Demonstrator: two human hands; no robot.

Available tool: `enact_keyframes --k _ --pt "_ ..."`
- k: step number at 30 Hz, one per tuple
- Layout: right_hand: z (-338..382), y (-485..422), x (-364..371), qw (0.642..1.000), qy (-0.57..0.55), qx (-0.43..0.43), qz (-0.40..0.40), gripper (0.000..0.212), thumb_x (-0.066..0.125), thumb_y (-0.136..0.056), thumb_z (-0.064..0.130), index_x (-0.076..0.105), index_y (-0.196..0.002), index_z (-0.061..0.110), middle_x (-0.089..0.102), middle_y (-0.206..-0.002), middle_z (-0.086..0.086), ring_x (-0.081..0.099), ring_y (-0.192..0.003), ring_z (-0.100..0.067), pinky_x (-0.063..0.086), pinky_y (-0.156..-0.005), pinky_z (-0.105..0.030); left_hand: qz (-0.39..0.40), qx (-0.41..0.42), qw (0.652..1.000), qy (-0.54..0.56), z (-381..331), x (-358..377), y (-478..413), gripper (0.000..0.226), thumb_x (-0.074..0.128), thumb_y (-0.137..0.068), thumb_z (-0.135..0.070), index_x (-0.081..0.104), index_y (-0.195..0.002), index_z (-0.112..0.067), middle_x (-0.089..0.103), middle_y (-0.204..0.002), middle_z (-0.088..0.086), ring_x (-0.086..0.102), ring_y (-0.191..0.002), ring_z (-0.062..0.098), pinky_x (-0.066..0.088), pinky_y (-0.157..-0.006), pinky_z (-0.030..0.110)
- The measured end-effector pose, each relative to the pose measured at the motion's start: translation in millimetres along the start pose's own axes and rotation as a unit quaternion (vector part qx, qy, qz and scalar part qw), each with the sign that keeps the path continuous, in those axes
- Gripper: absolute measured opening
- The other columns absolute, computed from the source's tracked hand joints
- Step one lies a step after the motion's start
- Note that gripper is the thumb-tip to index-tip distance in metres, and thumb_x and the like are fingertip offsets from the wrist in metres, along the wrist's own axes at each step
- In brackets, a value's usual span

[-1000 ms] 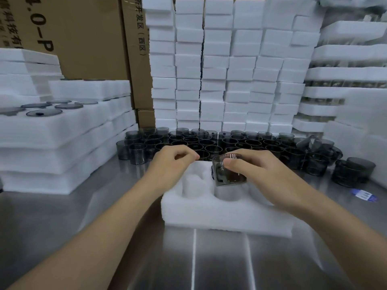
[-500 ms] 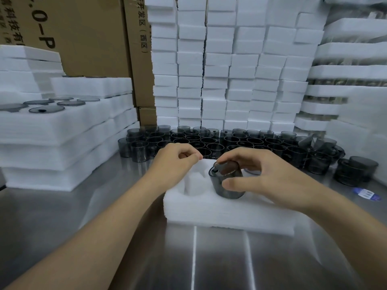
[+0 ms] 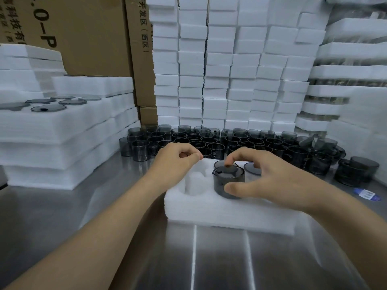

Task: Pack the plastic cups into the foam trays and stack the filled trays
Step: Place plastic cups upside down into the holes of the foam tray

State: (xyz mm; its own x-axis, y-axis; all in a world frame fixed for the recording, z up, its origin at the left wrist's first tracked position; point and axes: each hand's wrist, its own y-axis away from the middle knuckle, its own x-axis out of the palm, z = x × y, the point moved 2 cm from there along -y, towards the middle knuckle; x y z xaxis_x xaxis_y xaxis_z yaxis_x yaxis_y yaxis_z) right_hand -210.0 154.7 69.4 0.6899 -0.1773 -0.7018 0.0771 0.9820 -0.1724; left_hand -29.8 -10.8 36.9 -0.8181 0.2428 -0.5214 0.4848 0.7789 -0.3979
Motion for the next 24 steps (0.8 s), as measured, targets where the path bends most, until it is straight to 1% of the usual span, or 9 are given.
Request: enact_keyframes --k 2,4,8,12,15,17,19,22,24 --pt "0 2 1 1.0 0.007 0.011 0.008 0.043 0.09 -0.078 0.042 0.065 -0.112 0.046 0.067 -0.12 0.021 0.059 -0.114 0.0 0.045 -0.08 -0.015 0.001 -0.001 1.0 0.001 1 0 0 0.018 0.069 -0.102 -0.028 0.082 -0.09 -0.033 0.078 -0.096 -0.009 0.068 -0.093 0.017 0.052 -0.081 0.032" --pt "0 2 3 1.0 0.01 0.007 0.022 0.043 0.09 -0.078 0.04 0.063 -0.111 0.044 0.067 -0.117 0.024 0.06 -0.107 0.005 0.047 -0.081 -0.013 0.0 -0.002 1.0 0.001 1 1 -1 0.017 0.07 -0.102 -0.028 0.082 -0.091 -0.033 0.078 -0.097 -0.01 0.069 -0.096 0.015 0.053 -0.085 0.031" --pt "-2 2 -1 0.999 0.018 0.031 0.036 0.042 0.089 -0.078 0.044 0.063 -0.11 0.041 0.07 -0.114 0.021 0.066 -0.102 -0.005 0.056 -0.089 -0.031 -0.004 -0.006 1.0 0.007 2 1 -1 0.019 0.069 -0.101 -0.026 0.082 -0.089 -0.033 0.079 -0.098 -0.013 0.069 -0.098 0.011 0.052 -0.086 0.028" --pt "-3 2 -3 0.999 0.048 0.017 0.015 0.053 0.087 -0.069 0.065 0.063 -0.113 0.048 0.063 -0.127 0.027 0.057 -0.124 -0.001 0.047 -0.096 -0.025 -0.005 -0.007 1.0 0.013 2 1 -1 0.021 0.069 -0.101 -0.025 0.082 -0.087 -0.034 0.079 -0.097 -0.016 0.069 -0.095 0.009 0.049 -0.081 0.026" --pt "-3 -1 0 0.999 0.014 -0.03 -0.042 0.053 0.082 -0.065 0.076 0.072 -0.106 0.044 0.063 -0.127 0.029 0.056 -0.128 0.001 0.044 -0.11 -0.032 -0.004 -0.004 1.0 0.013 2 1 0 0.02 0.069 -0.101 -0.025 0.082 -0.088 -0.034 0.079 -0.096 -0.014 0.069 -0.096 0.01 0.051 -0.085 0.029" --pt "-3 -2 0 0.998 0.001 -0.039 -0.051 0.046 0.085 -0.064 0.071 0.075 -0.099 0.042 0.064 -0.123 0.034 0.056 -0.124 0.008 0.042 -0.11 -0.025 -0.004 -0.005 1.0 0.015 2 1 0 0.019 0.069 -0.101 -0.026 0.082 -0.088 -0.033 0.079 -0.096 -0.013 0.07 -0.098 0.011 0.053 -0.091 0.033" --pt "-5 -3 2 0.999 0.007 -0.021 -0.036 0.045 0.089 -0.063 0.067 0.076 -0.097 0.041 0.063 -0.122 0.041 0.056 -0.119 0.014 0.04 -0.102 -0.018 -0.006 -0.006 1.0 0.015 1 1 0 0.02 0.07 -0.101 -0.026 0.082 -0.088 -0.034 0.079 -0.096 -0.016 0.07 -0.098 0.009 0.054 -0.093 0.035" --pt "-10 -4 7 1.0 -0.003 -0.007 -0.001 0.041 0.094 -0.067 0.057 0.075 -0.096 0.034 0.064 -0.125 0.041 0.056 -0.117 0.022 0.04 -0.094 -0.009 -0.007 -0.007 1.0 0.014 2 1 -1 0.021 0.069 -0.101 -0.025 0.082 -0.087 -0.035 0.079 -0.097 -0.013 0.07 -0.099 0.012 0.054 -0.094 0.038" --pt "-10 -4 7 1.0 -0.005 -0.01 -0.008 0.04 0.094 -0.067 0.057 0.076 -0.095 0.034 0.062 -0.121 0.045 0.055 -0.113 0.026 0.04 -0.087 -0.001 -0.007 -0.007 1.0 0.013 3 1 -1 0.022 0.069 -0.101 -0.025 0.082 -0.086 -0.035 0.079 -0.097 -0.013 0.07 -0.099 0.012 0.054 -0.093 0.038"
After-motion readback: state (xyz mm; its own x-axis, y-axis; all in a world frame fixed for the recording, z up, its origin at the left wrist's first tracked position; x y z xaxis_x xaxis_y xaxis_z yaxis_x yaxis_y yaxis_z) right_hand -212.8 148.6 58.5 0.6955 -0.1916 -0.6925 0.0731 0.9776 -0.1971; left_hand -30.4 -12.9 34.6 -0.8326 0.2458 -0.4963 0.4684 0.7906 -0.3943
